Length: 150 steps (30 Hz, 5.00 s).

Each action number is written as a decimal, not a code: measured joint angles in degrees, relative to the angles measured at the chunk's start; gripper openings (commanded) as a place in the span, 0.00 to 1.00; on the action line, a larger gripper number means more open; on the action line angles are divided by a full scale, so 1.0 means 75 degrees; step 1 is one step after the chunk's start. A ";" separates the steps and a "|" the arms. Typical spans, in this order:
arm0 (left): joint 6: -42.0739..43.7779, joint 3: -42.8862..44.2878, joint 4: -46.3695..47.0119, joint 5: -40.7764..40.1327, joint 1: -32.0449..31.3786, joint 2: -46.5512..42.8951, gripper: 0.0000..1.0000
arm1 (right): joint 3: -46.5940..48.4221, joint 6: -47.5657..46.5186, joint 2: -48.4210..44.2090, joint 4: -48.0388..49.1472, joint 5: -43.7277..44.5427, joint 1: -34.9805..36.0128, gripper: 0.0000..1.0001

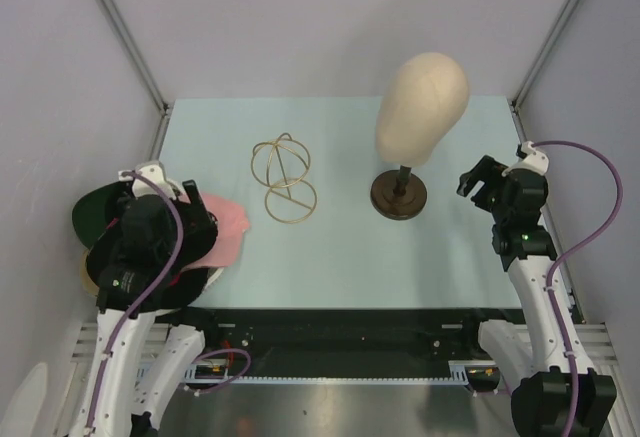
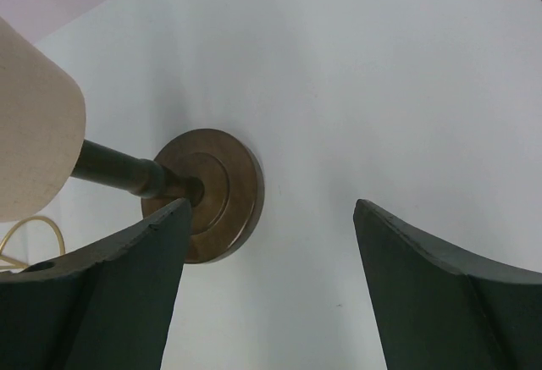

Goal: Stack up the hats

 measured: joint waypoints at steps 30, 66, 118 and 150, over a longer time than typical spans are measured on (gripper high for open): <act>-0.2448 0.0061 -0.1113 -0.0367 0.1591 0.0708 0.82 | -0.0160 0.0271 -0.0370 0.0254 -0.0356 0.0052 0.82; -0.2264 0.3407 0.3139 0.1341 0.1597 0.4243 0.00 | 0.3045 -0.0321 -0.0472 -0.0487 0.0458 0.0254 0.80; -0.1448 0.2535 0.3593 -0.1973 -0.3550 0.4674 0.01 | 0.2667 -0.0364 -0.0070 -0.0350 -0.0111 0.2294 0.79; -0.3587 -0.0058 0.2597 -0.1687 -0.4712 0.2719 0.00 | 0.3217 -0.1682 0.2031 -0.0178 0.1588 0.7198 0.80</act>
